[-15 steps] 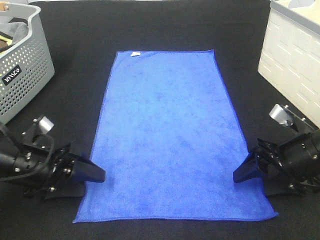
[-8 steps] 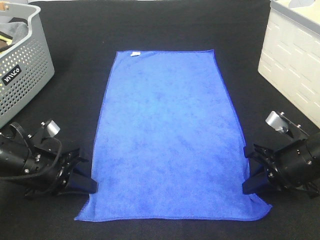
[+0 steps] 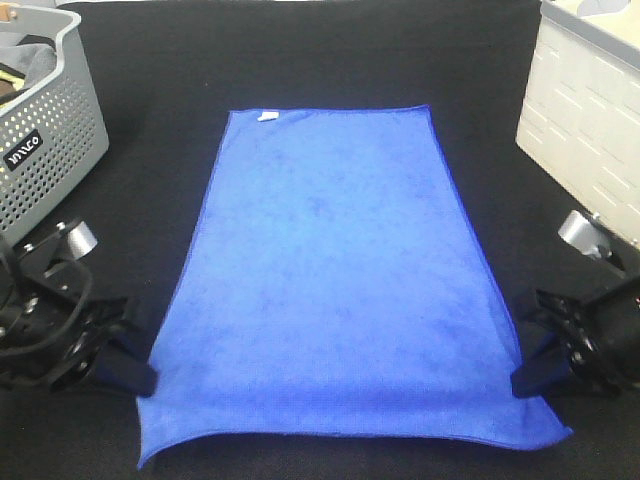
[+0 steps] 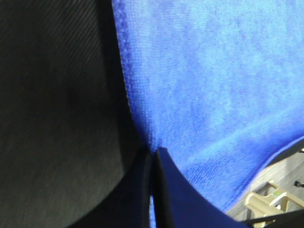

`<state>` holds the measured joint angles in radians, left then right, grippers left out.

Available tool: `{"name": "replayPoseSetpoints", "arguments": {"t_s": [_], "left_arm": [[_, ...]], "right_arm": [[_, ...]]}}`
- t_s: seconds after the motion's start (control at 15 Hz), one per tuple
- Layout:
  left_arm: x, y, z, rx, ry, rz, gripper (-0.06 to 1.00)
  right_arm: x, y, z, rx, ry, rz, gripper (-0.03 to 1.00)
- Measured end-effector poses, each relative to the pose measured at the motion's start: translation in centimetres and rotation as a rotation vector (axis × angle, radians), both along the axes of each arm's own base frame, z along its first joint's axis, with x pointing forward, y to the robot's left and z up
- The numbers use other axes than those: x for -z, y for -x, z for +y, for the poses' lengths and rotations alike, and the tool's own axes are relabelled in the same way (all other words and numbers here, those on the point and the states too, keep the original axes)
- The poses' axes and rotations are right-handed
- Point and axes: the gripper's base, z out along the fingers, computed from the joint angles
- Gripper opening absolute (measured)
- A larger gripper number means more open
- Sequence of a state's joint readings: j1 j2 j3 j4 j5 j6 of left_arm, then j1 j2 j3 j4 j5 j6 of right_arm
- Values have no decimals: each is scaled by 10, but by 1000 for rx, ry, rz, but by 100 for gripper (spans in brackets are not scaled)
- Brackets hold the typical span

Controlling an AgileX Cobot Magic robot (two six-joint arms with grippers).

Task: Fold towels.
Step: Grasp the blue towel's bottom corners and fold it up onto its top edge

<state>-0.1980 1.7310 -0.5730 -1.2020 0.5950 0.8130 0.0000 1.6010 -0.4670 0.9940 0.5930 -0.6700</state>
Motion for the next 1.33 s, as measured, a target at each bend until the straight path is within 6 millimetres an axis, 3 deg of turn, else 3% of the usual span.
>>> {"name": "replayPoseSetpoints", "arguments": {"t_s": [0.07, 0.4, 0.6, 0.67, 0.87, 1.07, 1.33], "left_arm": [[0, 0, 0, 0, 0, 0, 0], [-10, 59, 12, 9, -20, 42, 0], [-17, 66, 14, -5, -13, 3, 0], [-18, 63, 14, -25, -22, -13, 0], [-38, 25, 14, -79, -57, -188, 0], [-65, -14, 9, -105, -57, -338, 0], [-75, -72, 3, -136, -92, -443, 0]], "right_arm": [[0, 0, 0, 0, 0, 0, 0], [-5, 50, 1, 10, -19, 24, 0], [-14, 51, 2, 15, -28, -32, 0], [-21, 42, 2, 11, -31, -69, 0], [-46, 10, 2, -4, -26, -195, 0], [-78, -39, 2, -13, -26, -327, 0], [-81, -111, 3, -42, -29, -355, 0]]}}
